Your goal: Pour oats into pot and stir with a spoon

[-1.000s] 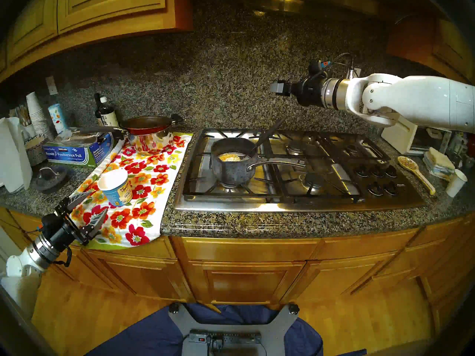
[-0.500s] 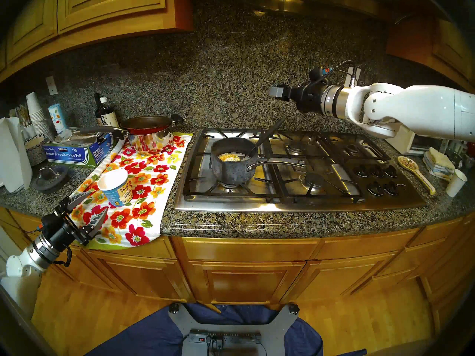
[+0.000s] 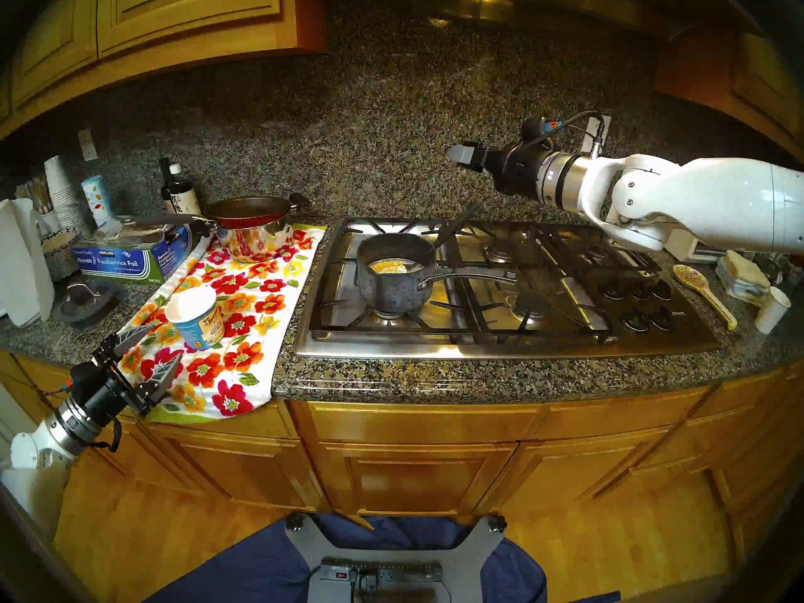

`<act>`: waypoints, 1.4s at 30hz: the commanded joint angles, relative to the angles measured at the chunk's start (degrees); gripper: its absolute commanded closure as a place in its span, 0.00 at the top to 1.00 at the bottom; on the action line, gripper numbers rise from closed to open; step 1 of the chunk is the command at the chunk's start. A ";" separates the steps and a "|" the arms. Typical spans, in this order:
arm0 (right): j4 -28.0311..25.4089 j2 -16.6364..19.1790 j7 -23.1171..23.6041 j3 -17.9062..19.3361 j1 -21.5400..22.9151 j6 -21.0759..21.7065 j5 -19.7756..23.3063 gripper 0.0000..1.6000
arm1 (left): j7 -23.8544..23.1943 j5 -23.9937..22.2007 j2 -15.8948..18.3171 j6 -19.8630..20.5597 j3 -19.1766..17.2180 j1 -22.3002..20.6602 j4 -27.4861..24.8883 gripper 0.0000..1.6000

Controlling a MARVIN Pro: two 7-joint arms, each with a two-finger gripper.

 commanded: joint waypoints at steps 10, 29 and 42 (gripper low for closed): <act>-1.56 0.31 -0.68 1.13 -0.03 -5.40 -1.04 1.00 | -0.20 -1.07 0.30 -0.15 -1.31 -0.40 -0.85 1.00; -4.38 0.33 -0.24 3.37 -4.37 -10.25 3.66 1.00 | -0.22 -1.09 0.29 -0.14 -1.32 -0.40 -0.85 1.00; -4.79 -0.37 0.93 3.26 -6.21 -11.77 4.59 1.00 | -0.22 -1.09 0.30 -0.14 -1.32 -0.40 -0.84 1.00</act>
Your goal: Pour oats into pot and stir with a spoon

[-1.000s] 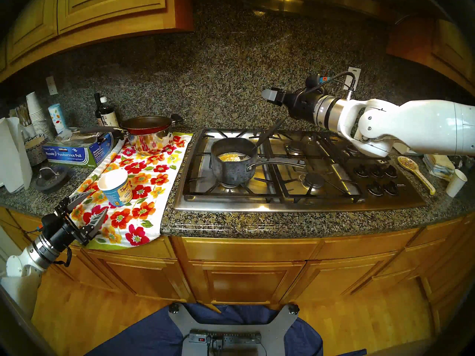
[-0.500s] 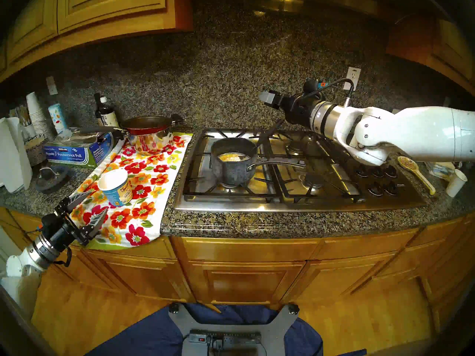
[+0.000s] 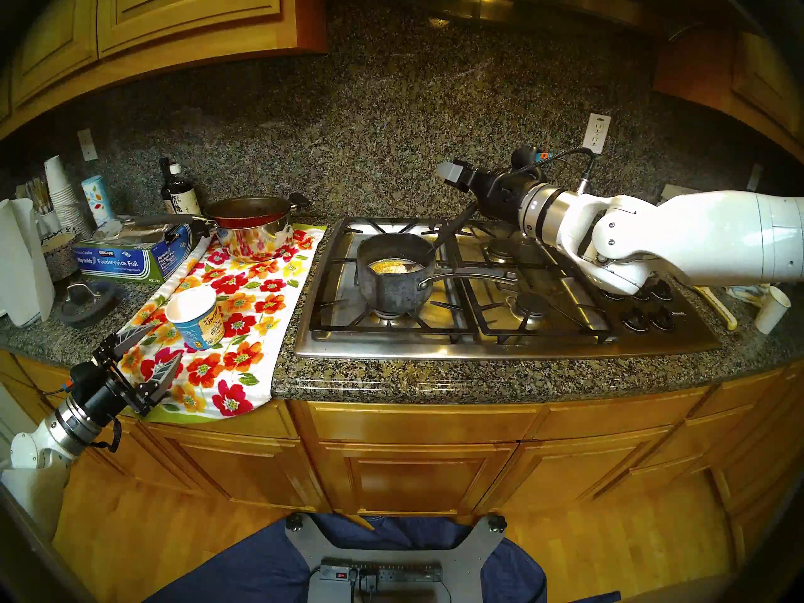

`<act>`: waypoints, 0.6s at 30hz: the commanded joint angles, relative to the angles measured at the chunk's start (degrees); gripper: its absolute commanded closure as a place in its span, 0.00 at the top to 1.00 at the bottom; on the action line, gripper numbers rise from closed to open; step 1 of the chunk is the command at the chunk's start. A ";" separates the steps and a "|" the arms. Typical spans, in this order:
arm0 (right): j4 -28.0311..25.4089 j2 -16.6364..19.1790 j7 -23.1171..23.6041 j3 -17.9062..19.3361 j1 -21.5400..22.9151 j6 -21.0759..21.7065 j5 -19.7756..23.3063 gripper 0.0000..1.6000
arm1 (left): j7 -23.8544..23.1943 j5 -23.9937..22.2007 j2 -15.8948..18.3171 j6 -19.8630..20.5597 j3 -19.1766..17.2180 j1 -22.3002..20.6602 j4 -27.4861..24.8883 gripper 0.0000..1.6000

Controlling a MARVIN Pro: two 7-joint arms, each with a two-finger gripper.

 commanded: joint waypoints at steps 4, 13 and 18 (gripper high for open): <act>-0.34 -0.34 1.19 2.12 -0.27 -2.46 0.93 1.00 | -0.14 -1.04 0.30 -0.15 -1.30 -0.40 -0.83 1.00; -1.17 -1.42 -0.49 1.17 0.38 -2.73 1.20 1.00 | -0.14 -1.04 0.30 -0.15 -1.30 -0.40 -0.83 1.00; -1.24 -1.50 -0.81 1.13 0.44 -2.83 1.17 1.00 | -0.12 -1.02 0.30 -0.15 -1.29 -0.41 -0.83 1.00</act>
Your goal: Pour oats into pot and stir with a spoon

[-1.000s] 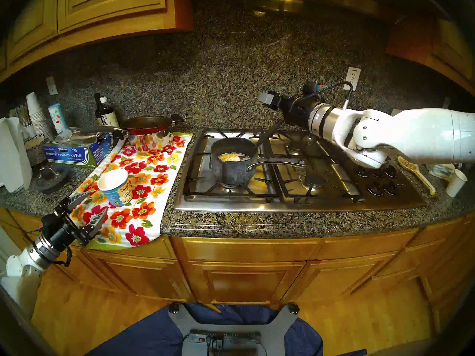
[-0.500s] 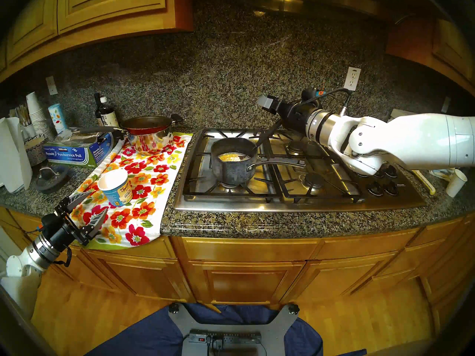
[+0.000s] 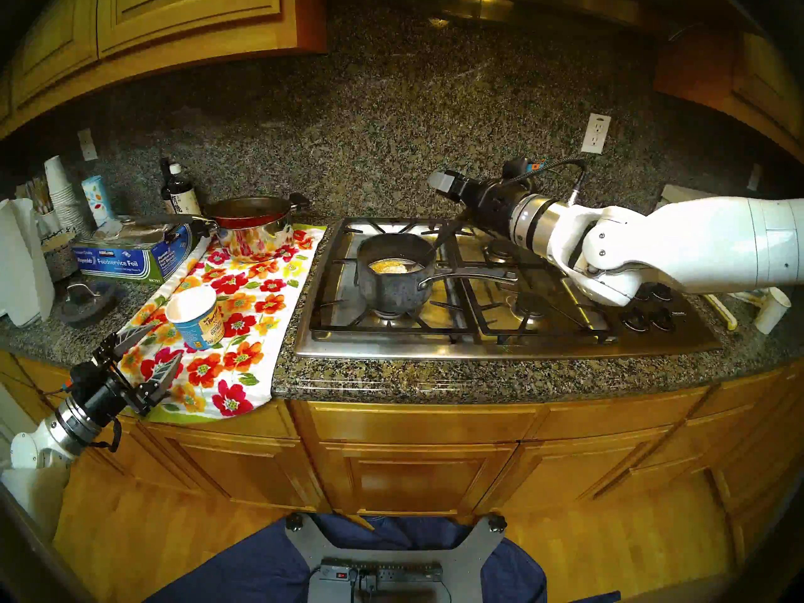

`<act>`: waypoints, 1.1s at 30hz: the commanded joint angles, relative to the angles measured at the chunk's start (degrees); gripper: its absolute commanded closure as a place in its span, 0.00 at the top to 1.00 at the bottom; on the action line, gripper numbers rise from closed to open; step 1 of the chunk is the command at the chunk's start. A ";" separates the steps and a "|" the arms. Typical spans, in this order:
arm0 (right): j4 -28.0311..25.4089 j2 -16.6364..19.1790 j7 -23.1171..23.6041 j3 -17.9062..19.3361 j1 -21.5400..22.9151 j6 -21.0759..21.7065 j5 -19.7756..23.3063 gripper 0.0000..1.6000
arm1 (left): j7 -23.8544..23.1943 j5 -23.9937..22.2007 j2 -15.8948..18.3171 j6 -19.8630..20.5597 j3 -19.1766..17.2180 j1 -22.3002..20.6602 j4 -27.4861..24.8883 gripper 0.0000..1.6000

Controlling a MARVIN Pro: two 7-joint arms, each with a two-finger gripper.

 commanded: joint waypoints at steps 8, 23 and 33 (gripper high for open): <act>0.19 0.36 0.26 1.77 1.09 -1.67 0.10 1.00 | -0.12 -1.01 0.30 -0.15 -1.28 -0.41 -0.83 1.00; -3.94 -0.70 3.53 4.37 -8.83 -13.03 3.11 1.00 | -0.14 -1.03 0.30 -0.15 -1.29 -0.40 -0.83 1.00; -3.44 -1.91 4.88 5.60 -11.10 -15.59 4.25 1.00 | -0.12 -1.01 0.30 -0.16 -1.28 -0.41 -0.82 1.00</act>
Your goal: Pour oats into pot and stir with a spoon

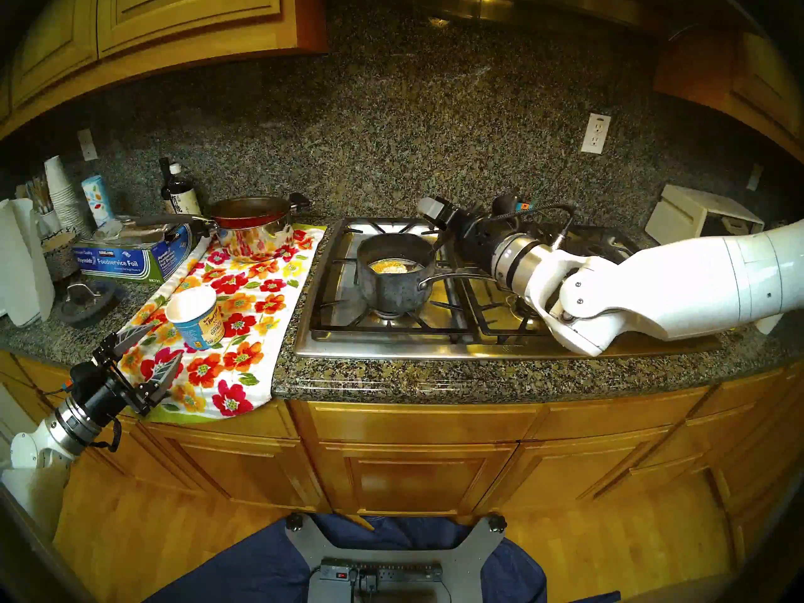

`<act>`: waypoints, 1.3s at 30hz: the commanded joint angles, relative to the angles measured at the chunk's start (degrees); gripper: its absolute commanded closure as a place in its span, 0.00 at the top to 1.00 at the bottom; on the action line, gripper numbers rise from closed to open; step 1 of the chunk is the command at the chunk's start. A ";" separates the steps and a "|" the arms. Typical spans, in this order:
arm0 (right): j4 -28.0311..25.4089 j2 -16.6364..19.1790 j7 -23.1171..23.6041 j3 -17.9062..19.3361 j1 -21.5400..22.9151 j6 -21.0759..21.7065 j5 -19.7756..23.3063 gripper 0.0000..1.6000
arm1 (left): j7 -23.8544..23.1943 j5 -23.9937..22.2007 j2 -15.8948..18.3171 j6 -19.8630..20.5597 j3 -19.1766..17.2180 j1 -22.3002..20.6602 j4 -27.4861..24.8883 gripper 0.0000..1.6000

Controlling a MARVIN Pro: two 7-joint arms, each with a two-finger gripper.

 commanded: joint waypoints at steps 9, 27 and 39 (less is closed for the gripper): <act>2.42 -2.48 2.65 4.32 -2.46 -2.94 1.00 1.00 | -0.11 -0.99 0.31 -0.16 -1.27 -0.42 -0.81 1.00; 7.03 -6.99 5.13 7.61 -7.98 -3.46 4.14 0.94 | -0.13 -1.02 0.31 -0.15 -1.28 -0.41 -0.82 1.00; 7.06 -6.88 5.71 6.59 -6.68 -2.47 3.50 0.00 | -0.10 -0.97 0.31 -0.16 -1.26 -0.43 -0.81 1.00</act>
